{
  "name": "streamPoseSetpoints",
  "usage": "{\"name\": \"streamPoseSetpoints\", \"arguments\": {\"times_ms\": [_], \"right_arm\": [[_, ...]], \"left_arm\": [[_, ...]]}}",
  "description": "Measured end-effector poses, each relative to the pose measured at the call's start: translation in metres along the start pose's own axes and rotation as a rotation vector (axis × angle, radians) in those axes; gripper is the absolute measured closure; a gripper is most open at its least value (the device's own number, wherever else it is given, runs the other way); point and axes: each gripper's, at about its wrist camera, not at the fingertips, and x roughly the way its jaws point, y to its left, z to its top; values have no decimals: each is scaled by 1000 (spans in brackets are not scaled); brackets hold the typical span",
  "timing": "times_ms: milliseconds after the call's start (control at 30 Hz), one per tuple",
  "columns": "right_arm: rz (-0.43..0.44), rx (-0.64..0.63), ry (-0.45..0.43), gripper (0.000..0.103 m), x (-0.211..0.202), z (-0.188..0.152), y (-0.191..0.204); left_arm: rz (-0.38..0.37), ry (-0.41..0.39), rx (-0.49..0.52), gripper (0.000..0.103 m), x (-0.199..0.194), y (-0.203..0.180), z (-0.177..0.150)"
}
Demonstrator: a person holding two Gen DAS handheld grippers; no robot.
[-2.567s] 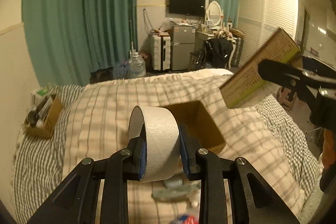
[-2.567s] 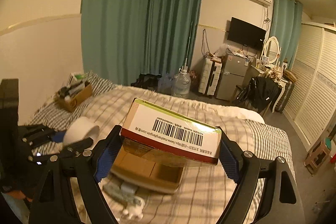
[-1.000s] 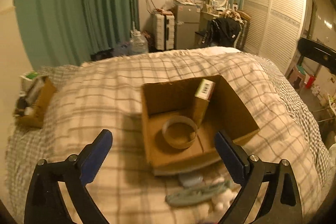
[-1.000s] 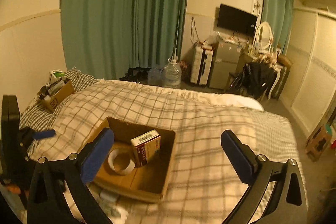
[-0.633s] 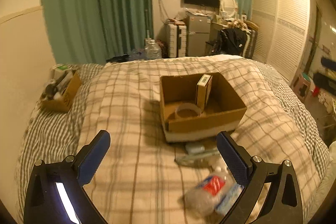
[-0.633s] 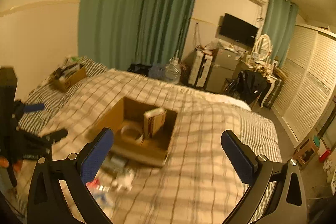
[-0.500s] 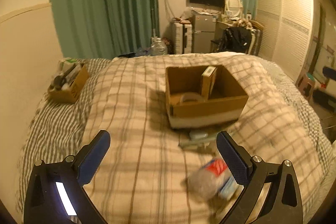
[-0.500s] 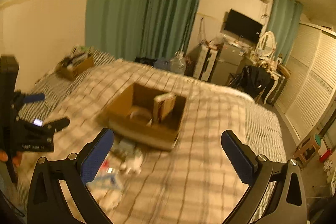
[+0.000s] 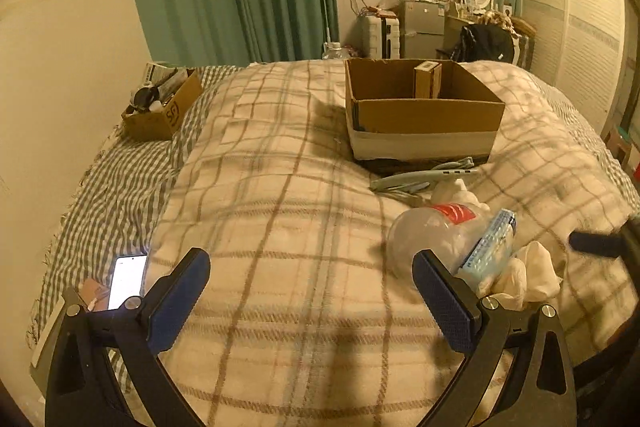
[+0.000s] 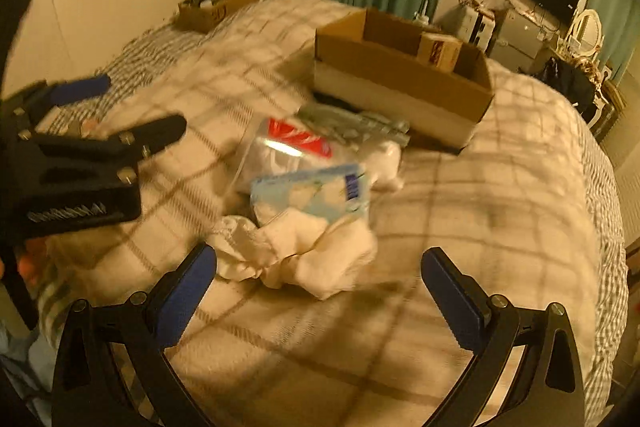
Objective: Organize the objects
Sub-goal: 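Move both tools back toward the packet and white cloth, then grasp the blue-white packet with the left tool while the right tool grasps the white cloth, then carry packet and cloth over the cardboard box and release both inside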
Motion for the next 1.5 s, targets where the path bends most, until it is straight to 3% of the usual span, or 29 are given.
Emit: {"name": "streamPoseSetpoints", "arguments": {"times_ms": [33, 67, 133, 200, 300, 533, 700, 767, 833, 1000, 1067, 1133, 1200, 1500], "right_arm": [[10, -8, 17, 2, 6, -1, 3], [13, -18, 27, 9, 9, 1, 6], [16, -45, 46, 33, 12, -1, 10], [31, -56, 57, 71, 11, -3, 10], [5, -55, 17, 88, -8, -2, 1], [-138, 47, -95, 89, -54, 7, -53], [-191, 105, -108, 89, -63, 5, -79], [-191, 125, -102, 89, -59, 4, -85], [-182, 137, -96, 89, -56, 2, -89], [-170, 150, -99, 89, -53, -3, -94], [-169, 157, -100, 89, -52, -5, -95], [-167, 164, -100, 89, -52, -9, -96], [-164, 171, -98, 89, -51, -10, -97], [-168, 186, -137, 89, -66, -8, -102]], "left_arm": [[-1, 0, -5, 0, 0, 1, 0], [1, -2, -10, 0, 1, 1, 0], [-2, -6, -13, 0, 1, 0, -1], [-10, -4, -7, 0, 0, -2, -1], [-28, -9, 12, 0, -1, -10, -2], [-123, 14, 86, 0, -1, -44, -9], [-180, 56, 118, 3, 9, -66, -11], [-207, 83, 122, 9, 15, -75, -12], [-245, 129, 131, 22, 26, -85, -12], [-331, 205, 128, 27, 46, -104, -10], [-352, 232, 84, 35, 56, -104, -6], [-369, 252, 80, 65, 62, -108, -5], [-380, 260, 105, 76, 62, -114, -8], [-335, 135, 127, 82, 23, -101, 0]]}}
